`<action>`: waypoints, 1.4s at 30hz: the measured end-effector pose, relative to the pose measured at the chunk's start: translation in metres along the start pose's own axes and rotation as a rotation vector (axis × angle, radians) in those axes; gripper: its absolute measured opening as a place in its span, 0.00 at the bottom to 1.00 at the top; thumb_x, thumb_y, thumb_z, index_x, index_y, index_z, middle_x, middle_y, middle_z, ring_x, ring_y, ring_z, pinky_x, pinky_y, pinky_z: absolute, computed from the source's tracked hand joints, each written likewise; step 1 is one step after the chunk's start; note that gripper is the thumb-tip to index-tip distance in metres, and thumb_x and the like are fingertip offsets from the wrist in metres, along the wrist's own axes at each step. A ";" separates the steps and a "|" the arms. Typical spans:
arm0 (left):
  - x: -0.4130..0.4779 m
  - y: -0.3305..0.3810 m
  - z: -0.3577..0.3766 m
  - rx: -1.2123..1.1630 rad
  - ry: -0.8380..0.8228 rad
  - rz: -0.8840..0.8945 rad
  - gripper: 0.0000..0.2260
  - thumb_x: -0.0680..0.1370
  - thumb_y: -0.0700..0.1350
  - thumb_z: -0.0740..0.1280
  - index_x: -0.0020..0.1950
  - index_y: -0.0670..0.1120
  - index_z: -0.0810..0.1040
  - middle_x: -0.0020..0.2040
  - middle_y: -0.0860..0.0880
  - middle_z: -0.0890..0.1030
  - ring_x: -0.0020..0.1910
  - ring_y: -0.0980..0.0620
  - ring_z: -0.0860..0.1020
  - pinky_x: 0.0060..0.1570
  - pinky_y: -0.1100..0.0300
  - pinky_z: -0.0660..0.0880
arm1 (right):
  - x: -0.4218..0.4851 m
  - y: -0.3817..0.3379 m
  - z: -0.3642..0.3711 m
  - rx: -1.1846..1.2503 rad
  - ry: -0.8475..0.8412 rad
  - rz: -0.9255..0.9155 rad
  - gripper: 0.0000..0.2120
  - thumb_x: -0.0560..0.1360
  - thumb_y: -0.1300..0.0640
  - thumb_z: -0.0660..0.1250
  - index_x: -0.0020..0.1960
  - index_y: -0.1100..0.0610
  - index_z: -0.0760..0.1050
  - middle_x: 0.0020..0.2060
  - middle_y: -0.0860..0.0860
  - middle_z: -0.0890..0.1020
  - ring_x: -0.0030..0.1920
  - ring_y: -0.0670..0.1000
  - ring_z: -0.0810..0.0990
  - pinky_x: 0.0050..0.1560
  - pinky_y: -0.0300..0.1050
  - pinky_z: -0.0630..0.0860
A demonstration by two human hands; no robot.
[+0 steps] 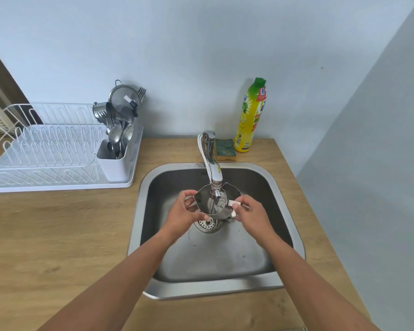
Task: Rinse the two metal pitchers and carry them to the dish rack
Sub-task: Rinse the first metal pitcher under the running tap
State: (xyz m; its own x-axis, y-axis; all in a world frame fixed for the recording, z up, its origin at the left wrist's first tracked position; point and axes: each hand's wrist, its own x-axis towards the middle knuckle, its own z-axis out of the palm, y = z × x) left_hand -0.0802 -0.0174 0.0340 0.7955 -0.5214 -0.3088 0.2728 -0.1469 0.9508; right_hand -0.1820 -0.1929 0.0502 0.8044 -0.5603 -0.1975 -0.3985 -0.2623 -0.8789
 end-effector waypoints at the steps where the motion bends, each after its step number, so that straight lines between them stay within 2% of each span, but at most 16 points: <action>1: -0.002 0.001 0.000 0.034 0.040 0.027 0.32 0.64 0.30 0.78 0.63 0.47 0.70 0.60 0.50 0.79 0.59 0.53 0.78 0.58 0.60 0.75 | 0.002 0.002 0.003 0.043 -0.012 0.011 0.07 0.78 0.59 0.65 0.42 0.51 0.78 0.39 0.51 0.80 0.42 0.52 0.78 0.57 0.61 0.79; 3: -0.004 0.003 -0.002 0.134 0.105 0.092 0.32 0.65 0.31 0.78 0.63 0.49 0.71 0.61 0.52 0.77 0.62 0.55 0.75 0.57 0.63 0.72 | 0.005 0.005 0.009 0.134 -0.034 0.026 0.10 0.78 0.62 0.64 0.41 0.51 0.77 0.38 0.52 0.79 0.41 0.50 0.76 0.58 0.60 0.78; 5: -0.005 0.002 -0.006 0.275 0.163 0.168 0.32 0.65 0.35 0.80 0.63 0.52 0.71 0.60 0.54 0.77 0.62 0.58 0.74 0.56 0.64 0.73 | 0.007 0.006 0.016 0.234 -0.068 0.052 0.10 0.80 0.64 0.62 0.42 0.54 0.76 0.40 0.53 0.78 0.42 0.49 0.76 0.57 0.53 0.80; 8: -0.007 0.009 -0.013 0.492 0.217 0.254 0.33 0.64 0.42 0.81 0.64 0.55 0.71 0.61 0.55 0.80 0.62 0.58 0.76 0.60 0.57 0.75 | 0.011 0.012 0.026 0.384 -0.147 0.098 0.09 0.81 0.65 0.60 0.46 0.57 0.76 0.44 0.53 0.80 0.50 0.51 0.78 0.53 0.44 0.80; 11: -0.010 0.018 -0.019 0.619 0.239 0.269 0.32 0.64 0.48 0.81 0.64 0.58 0.71 0.59 0.58 0.81 0.59 0.57 0.78 0.59 0.55 0.75 | 0.011 0.015 0.034 0.462 -0.206 0.135 0.08 0.82 0.62 0.60 0.48 0.56 0.77 0.48 0.56 0.81 0.52 0.54 0.80 0.51 0.46 0.82; 13: -0.011 0.023 -0.021 0.633 0.228 0.266 0.32 0.64 0.52 0.80 0.65 0.59 0.72 0.59 0.59 0.81 0.58 0.58 0.78 0.59 0.56 0.75 | 0.008 0.013 0.037 0.456 -0.225 0.162 0.08 0.83 0.60 0.59 0.50 0.56 0.76 0.48 0.57 0.81 0.48 0.56 0.82 0.45 0.47 0.82; 17: -0.010 0.026 -0.022 0.590 0.212 0.211 0.30 0.65 0.56 0.79 0.64 0.53 0.75 0.57 0.56 0.81 0.57 0.57 0.78 0.59 0.58 0.74 | 0.001 0.009 0.035 0.365 -0.285 0.188 0.08 0.84 0.56 0.56 0.52 0.55 0.73 0.41 0.58 0.80 0.38 0.57 0.85 0.32 0.46 0.81; 21: -0.008 0.016 -0.023 0.521 0.178 0.097 0.24 0.65 0.61 0.77 0.57 0.54 0.77 0.49 0.57 0.84 0.48 0.58 0.82 0.54 0.54 0.79 | -0.004 0.005 0.023 0.238 -0.290 0.192 0.11 0.84 0.53 0.54 0.52 0.57 0.72 0.36 0.58 0.79 0.31 0.55 0.84 0.26 0.44 0.77; 24: -0.013 0.013 -0.016 0.419 0.119 0.028 0.11 0.70 0.54 0.77 0.46 0.55 0.78 0.43 0.56 0.84 0.43 0.58 0.82 0.45 0.61 0.77 | -0.007 0.000 0.008 0.094 -0.262 0.176 0.13 0.83 0.51 0.55 0.55 0.59 0.73 0.33 0.56 0.77 0.27 0.53 0.80 0.24 0.43 0.74; 26: -0.014 0.008 -0.011 0.315 0.056 -0.029 0.09 0.72 0.50 0.76 0.47 0.53 0.78 0.44 0.53 0.84 0.45 0.55 0.82 0.42 0.60 0.77 | -0.008 -0.004 -0.004 -0.004 -0.236 0.141 0.13 0.82 0.51 0.56 0.53 0.58 0.74 0.33 0.56 0.78 0.27 0.53 0.79 0.24 0.43 0.74; 29: -0.011 -0.001 -0.004 0.172 -0.014 -0.107 0.15 0.72 0.47 0.76 0.56 0.47 0.79 0.49 0.48 0.85 0.50 0.51 0.83 0.49 0.53 0.79 | -0.010 -0.010 -0.019 -0.143 -0.185 0.090 0.12 0.81 0.47 0.59 0.51 0.54 0.75 0.36 0.56 0.81 0.29 0.53 0.81 0.28 0.44 0.77; 33: -0.006 -0.006 0.004 0.041 -0.062 -0.134 0.20 0.71 0.39 0.77 0.61 0.42 0.78 0.51 0.46 0.85 0.46 0.53 0.83 0.51 0.53 0.80 | -0.014 -0.019 -0.034 -0.233 -0.105 0.011 0.10 0.79 0.46 0.61 0.46 0.51 0.76 0.36 0.53 0.82 0.33 0.52 0.81 0.34 0.47 0.80; 38: -0.003 -0.002 0.008 -0.017 -0.022 -0.055 0.26 0.66 0.34 0.79 0.62 0.43 0.75 0.57 0.45 0.82 0.52 0.50 0.83 0.54 0.52 0.81 | -0.015 -0.019 -0.036 -0.203 -0.044 -0.085 0.09 0.80 0.49 0.62 0.43 0.49 0.75 0.35 0.48 0.78 0.42 0.58 0.82 0.46 0.57 0.80; 40: -0.004 0.000 0.007 0.009 0.013 -0.002 0.30 0.63 0.34 0.80 0.63 0.44 0.74 0.59 0.46 0.81 0.57 0.50 0.81 0.58 0.51 0.79 | -0.013 -0.014 -0.032 -0.160 -0.039 -0.090 0.08 0.80 0.52 0.62 0.43 0.49 0.75 0.39 0.50 0.80 0.45 0.58 0.82 0.48 0.58 0.80; 42: -0.006 0.002 0.005 0.102 0.072 0.060 0.33 0.62 0.37 0.82 0.63 0.46 0.73 0.60 0.48 0.80 0.60 0.52 0.79 0.61 0.54 0.76 | -0.010 -0.009 -0.024 -0.099 -0.051 -0.072 0.08 0.80 0.55 0.61 0.43 0.51 0.75 0.44 0.55 0.81 0.47 0.57 0.82 0.46 0.54 0.81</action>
State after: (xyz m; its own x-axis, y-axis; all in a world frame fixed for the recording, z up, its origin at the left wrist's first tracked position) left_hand -0.0872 -0.0190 0.0374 0.8465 -0.4704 -0.2492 0.1705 -0.2039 0.9640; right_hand -0.1967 -0.2039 0.0701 0.8531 -0.4967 -0.1594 -0.3781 -0.3783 -0.8449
